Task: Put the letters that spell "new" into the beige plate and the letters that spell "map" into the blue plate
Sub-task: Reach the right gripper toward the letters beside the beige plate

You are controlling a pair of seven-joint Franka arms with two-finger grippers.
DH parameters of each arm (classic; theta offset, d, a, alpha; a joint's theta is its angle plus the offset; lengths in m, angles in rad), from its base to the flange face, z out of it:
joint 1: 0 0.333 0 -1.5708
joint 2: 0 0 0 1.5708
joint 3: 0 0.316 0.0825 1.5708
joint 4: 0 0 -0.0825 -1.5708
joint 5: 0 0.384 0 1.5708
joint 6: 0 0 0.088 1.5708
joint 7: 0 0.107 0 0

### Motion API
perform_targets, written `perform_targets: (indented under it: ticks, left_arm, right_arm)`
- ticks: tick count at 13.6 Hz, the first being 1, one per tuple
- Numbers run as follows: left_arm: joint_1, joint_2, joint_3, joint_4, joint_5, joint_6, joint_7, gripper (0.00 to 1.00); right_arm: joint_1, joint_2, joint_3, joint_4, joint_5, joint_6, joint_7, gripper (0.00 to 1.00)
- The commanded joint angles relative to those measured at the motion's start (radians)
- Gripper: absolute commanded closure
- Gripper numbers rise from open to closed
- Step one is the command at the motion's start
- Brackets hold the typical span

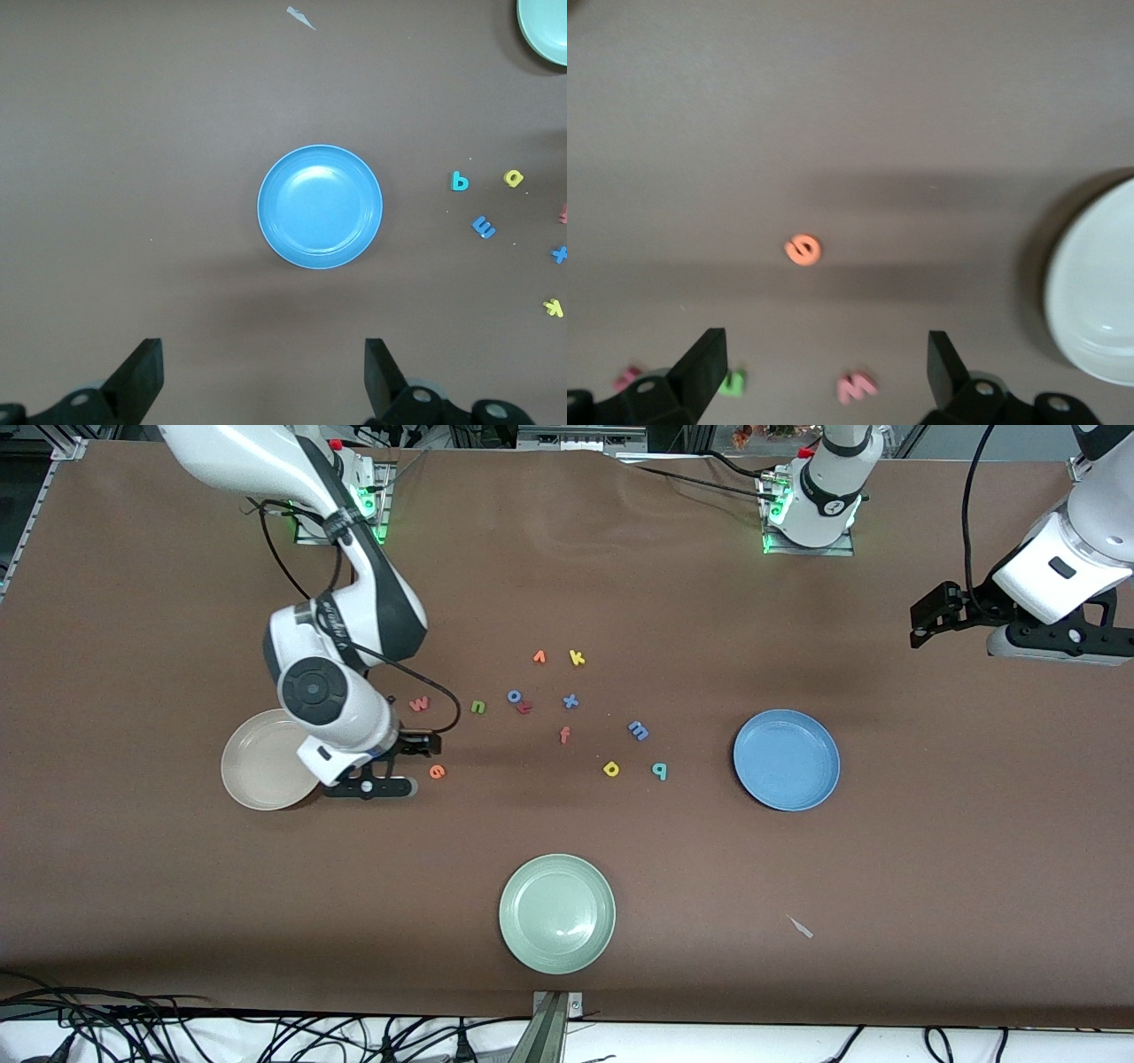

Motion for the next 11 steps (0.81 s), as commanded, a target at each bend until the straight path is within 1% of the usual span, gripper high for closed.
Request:
perform_targets:
  ticks: [1,5,7,9,10,11]
  left_arm:
    - [0.01,-0.004,-0.011,0.003,0.02,0.0,0.011,0.0]
    - [0.01,-0.006,-0.011,0.003,0.02,0.0,0.013,0.0]
    - [0.01,-0.006,-0.011,0.003,0.02,0.0,0.011,0.0]
    - [0.01,-0.004,-0.011,0.003,0.02,0.0,0.011,0.0]
    - [0.01,-0.006,-0.011,0.003,0.02,0.0,0.011,0.0]
    - [0.01,-0.006,-0.011,0.003,0.02,0.0,0.011,0.0]
  right_arm:
    - [0.018,0.008,-0.005,-0.071,0.013,0.127,0.038,0.0]
    - [0.016,0.077,-0.005,-0.076,0.013,0.222,0.039,0.0]
    - [0.016,0.108,-0.005,-0.076,0.057,0.259,0.038,0.0]
    - [0.015,0.122,-0.005,-0.076,0.062,0.267,0.038,0.0]
    - [0.015,0.128,-0.005,-0.076,0.063,0.272,0.038,0.01]
    - [0.015,0.143,-0.005,-0.076,0.063,0.287,0.038,0.06]
